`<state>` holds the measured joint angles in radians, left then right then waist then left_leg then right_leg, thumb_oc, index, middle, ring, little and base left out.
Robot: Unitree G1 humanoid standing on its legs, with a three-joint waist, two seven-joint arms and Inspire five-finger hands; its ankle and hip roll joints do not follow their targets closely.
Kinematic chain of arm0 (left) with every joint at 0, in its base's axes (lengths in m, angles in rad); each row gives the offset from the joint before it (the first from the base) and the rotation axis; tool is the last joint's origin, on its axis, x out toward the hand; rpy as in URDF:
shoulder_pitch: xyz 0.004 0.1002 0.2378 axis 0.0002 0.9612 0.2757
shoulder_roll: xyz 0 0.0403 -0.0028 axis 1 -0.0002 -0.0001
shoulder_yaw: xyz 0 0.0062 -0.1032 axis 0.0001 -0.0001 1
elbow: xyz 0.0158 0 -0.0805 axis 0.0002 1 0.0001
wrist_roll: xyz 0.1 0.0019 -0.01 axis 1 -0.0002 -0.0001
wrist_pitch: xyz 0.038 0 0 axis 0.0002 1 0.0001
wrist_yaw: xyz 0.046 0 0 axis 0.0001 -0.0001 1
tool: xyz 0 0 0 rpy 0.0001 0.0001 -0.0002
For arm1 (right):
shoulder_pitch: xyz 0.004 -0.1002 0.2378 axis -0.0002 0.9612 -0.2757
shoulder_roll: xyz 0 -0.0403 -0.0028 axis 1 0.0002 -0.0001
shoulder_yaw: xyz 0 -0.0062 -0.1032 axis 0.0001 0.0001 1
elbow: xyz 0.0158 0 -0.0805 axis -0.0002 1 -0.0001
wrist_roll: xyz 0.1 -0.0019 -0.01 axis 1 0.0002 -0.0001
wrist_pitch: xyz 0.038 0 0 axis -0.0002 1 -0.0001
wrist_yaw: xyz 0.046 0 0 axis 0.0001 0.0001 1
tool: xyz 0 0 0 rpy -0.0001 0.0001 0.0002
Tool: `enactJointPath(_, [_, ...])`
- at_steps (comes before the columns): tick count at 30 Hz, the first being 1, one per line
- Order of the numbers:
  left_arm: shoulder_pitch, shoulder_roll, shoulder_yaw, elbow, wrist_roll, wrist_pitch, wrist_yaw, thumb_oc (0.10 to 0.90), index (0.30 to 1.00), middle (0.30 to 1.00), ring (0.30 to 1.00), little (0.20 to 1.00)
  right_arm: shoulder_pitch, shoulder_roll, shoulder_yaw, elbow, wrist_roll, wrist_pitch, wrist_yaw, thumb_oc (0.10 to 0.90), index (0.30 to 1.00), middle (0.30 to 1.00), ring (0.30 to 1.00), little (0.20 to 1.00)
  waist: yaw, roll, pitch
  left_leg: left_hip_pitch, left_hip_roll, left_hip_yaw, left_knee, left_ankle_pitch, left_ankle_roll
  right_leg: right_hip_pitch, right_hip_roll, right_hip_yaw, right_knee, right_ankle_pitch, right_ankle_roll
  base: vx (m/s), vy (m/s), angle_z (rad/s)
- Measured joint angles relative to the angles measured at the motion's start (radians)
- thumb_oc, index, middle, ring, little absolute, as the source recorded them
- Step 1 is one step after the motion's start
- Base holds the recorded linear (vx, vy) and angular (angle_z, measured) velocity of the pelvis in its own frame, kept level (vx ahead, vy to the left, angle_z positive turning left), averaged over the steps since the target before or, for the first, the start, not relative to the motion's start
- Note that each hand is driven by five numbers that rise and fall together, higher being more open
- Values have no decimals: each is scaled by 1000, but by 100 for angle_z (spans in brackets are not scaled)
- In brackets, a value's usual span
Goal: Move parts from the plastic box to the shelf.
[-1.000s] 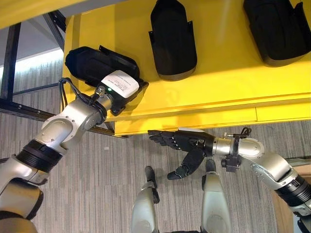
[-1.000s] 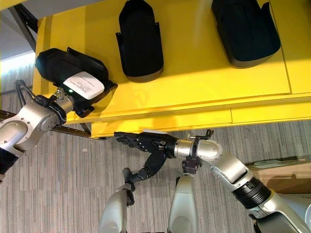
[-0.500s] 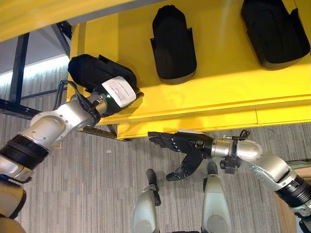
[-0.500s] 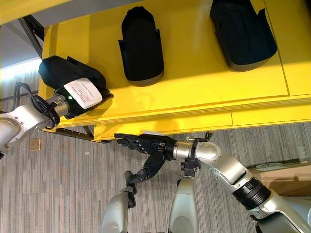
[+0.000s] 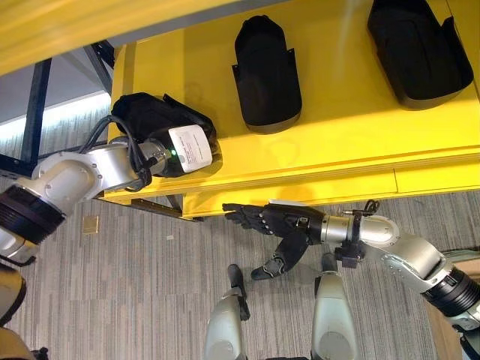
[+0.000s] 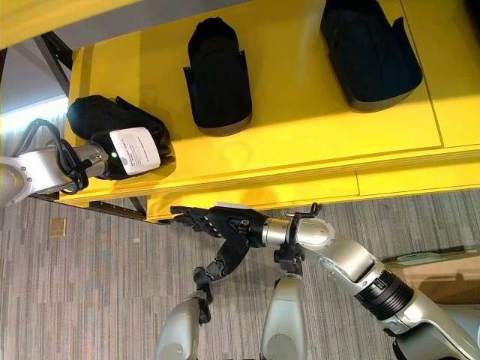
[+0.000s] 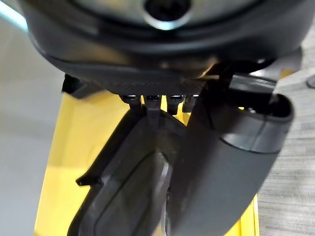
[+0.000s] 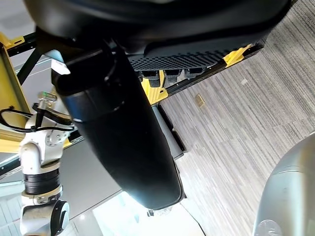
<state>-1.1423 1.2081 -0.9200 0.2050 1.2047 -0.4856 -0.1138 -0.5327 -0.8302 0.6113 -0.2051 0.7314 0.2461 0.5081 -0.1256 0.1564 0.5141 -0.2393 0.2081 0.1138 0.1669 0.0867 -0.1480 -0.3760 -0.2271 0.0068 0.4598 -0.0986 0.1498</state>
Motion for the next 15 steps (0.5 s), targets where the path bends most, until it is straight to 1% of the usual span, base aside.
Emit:
enactJointPath(3, [-26,1,-22,-1,21,-17,18,900,1000,1000,1000,1000,-3,-1,3,0,16,0,-12,900,1000,1000,1000,1000,-6,0,0,0,0,1,0,-1,0,0,0,1,-2,0,0,0,0,0])
enactJointPath(4, [-26,1,-22,-3,20,-13,21,900,1000,1000,1000,1000,-8,0,4,0,18,0,-15,900,1000,1000,1000,1000,-8,0,0,0,0,2,0,-2,1,0,0,1,-2,0,0,-3,-39,-2])
enactJointPath(5, [-22,1,-24,-13,18,8,25,900,1000,1000,1000,1000,-15,1,3,0,18,0,-16,900,1000,1000,1000,1000,-10,0,0,0,0,3,0,-2,1,0,0,1,-2,0,1,-8,-50,-1])
enactJointPath(6, [-11,1,-25,-24,14,39,33,900,1000,1000,1000,1000,-16,1,3,0,18,0,-16,900,1000,1000,1000,1000,-10,0,0,0,0,2,0,-2,1,0,0,1,-2,0,1,-19,-86,-1])
enactJointPath(7, [5,1,-25,-27,-20,86,35,900,1000,1000,1000,1000,-16,3,3,0,18,0,-16,900,1000,1000,1000,1000,-9,0,0,0,0,2,0,-2,0,0,0,1,-2,0,1,-15,-101,-1])
enactJointPath(8, [44,1,-10,-35,-31,151,40,900,1000,1000,1000,1000,-11,7,3,0,17,-2,-16,900,1000,1000,1000,1000,-7,0,0,1,0,2,0,-2,0,0,1,1,6,0,1,-11,-106,-1])
enactJointPath(9, [135,-5,52,-39,-54,218,70,900,1000,1000,1000,1000,4,18,2,0,17,-7,-16,900,1000,1000,1000,1000,-4,0,0,1,3,-1,0,-2,0,0,5,0,8,0,0,-5,-79,-3])
enactJointPath(10, [230,-9,121,-26,-53,256,122,900,1000,1000,1000,1000,32,37,-3,1,16,-20,-16,900,1000,1000,1000,1000,-1,0,0,2,11,-1,0,-3,-2,1,13,0,6,1,-2,2,-68,-6])
enactJointPath(12, [284,-17,140,67,-33,285,197,900,1000,1000,1000,1000,33,58,5,2,13,-25,-15,900,1000,1000,1000,1000,2,0,0,4,17,0,1,-3,-5,1,19,0,8,3,-7,15,-56,-6])
enactJointPath(13, [305,-23,146,107,-12,310,228,900,1000,1000,1000,1000,33,64,5,3,12,-29,-15,900,1000,1000,1000,1000,3,0,0,8,19,0,2,-3,-6,4,21,0,4,2,-8,0,0,0])
enactJointPath(15, [311,-37,145,177,-10,344,250,900,1000,1000,1000,1000,33,73,5,3,-4,-42,-15,900,1000,1000,1000,1000,13,0,0,17,22,0,2,-5,-6,14,24,0,0,2,-10,0,0,0])
